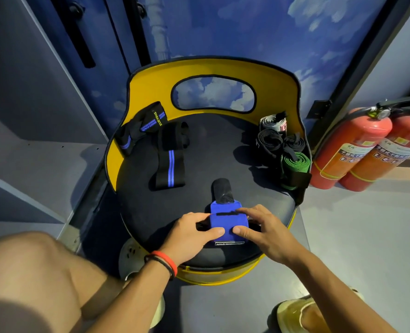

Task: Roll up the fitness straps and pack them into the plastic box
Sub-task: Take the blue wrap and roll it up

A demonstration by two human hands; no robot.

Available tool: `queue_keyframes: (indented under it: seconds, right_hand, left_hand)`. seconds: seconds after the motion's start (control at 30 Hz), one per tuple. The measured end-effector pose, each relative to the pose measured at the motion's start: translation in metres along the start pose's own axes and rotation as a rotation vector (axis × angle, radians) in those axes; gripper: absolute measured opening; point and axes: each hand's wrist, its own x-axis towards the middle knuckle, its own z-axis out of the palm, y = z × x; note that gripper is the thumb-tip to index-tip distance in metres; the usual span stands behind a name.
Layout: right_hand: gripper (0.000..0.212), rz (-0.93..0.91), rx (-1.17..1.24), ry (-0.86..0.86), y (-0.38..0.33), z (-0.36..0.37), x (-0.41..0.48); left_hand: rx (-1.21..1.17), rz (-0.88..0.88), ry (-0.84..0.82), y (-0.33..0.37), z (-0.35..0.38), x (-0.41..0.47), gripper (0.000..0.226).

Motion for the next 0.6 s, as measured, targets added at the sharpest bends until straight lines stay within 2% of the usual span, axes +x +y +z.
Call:
queue_keyframes:
  seconds: [0.13,0.17,0.3,0.43,0.53,0.6]
  right_hand:
    - [0.046,-0.153,-0.09,0.121,0.0,0.006,-0.005]
    - [0.048,-0.176,-0.111,0.122,0.002,0.007,-0.006]
    - [0.081,-0.21,-0.169,0.078,0.006,0.01,-0.002]
    - [0.094,-0.12,-0.26,0.017,0.002,-0.003,0.008]
    - [0.1,-0.053,-0.174,-0.072,0.002,-0.01,0.011]
    - [0.098,-0.017,-0.155,-0.094,-0.001,-0.012,0.011]
  left_hand:
    - [-0.04,-0.061,-0.015,0.002,0.002,0.005,0.023]
    - [-0.042,-0.073,-0.007,0.001,0.003,0.006,0.022]
    - [0.012,-0.107,0.022,0.005,0.007,0.008,0.028]
    - [0.084,-0.171,-0.023,0.012,0.005,0.01,0.047]
    - [0.076,-0.217,-0.063,0.009,0.005,0.014,0.048]
    - [0.076,-0.195,-0.016,0.007,0.007,0.014,0.043]
